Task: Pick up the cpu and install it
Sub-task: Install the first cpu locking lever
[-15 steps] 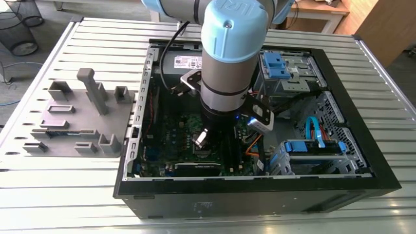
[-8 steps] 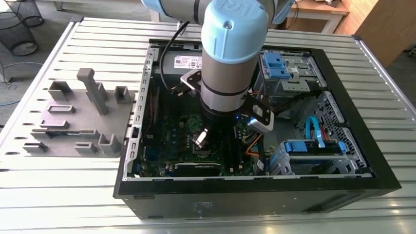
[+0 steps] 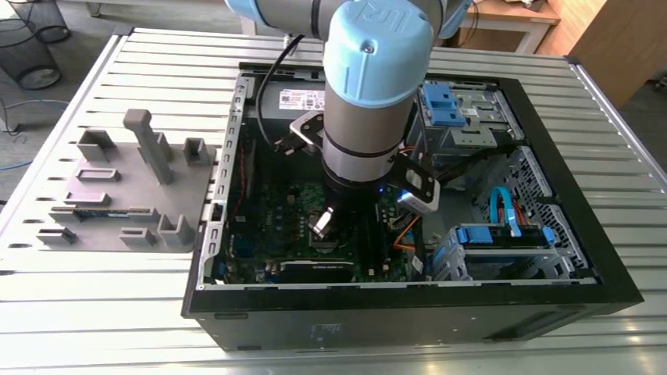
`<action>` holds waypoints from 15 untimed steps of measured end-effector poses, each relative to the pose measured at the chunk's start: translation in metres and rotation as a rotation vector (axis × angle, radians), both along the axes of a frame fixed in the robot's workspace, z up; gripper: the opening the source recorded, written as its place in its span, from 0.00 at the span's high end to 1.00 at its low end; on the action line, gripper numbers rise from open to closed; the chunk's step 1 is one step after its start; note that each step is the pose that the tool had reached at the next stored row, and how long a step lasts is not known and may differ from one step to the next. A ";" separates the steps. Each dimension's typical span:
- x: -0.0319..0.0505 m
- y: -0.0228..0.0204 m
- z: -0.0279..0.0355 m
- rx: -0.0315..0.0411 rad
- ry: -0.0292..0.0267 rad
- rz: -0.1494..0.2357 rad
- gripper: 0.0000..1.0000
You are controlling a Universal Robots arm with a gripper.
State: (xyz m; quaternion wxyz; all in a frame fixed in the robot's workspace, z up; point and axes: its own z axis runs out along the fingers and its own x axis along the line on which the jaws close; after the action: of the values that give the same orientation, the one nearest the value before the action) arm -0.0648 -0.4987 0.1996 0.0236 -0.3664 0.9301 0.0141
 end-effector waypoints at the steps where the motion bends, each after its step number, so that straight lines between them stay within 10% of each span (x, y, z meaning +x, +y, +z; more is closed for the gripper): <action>1: 0.0000 0.0000 0.0000 0.0002 0.0000 0.000 0.89; 3: 0.0001 -0.0004 0.0000 0.0054 0.0001 0.000 0.89; 7: 0.0000 -0.0025 0.0000 0.0500 0.0002 0.000 0.89; 15: 0.0004 -0.0052 -0.0004 0.0502 0.0034 0.000 0.89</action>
State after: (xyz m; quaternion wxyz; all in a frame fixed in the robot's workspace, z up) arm -0.0644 -0.5039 0.1993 0.0312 -0.3655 0.9295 0.0381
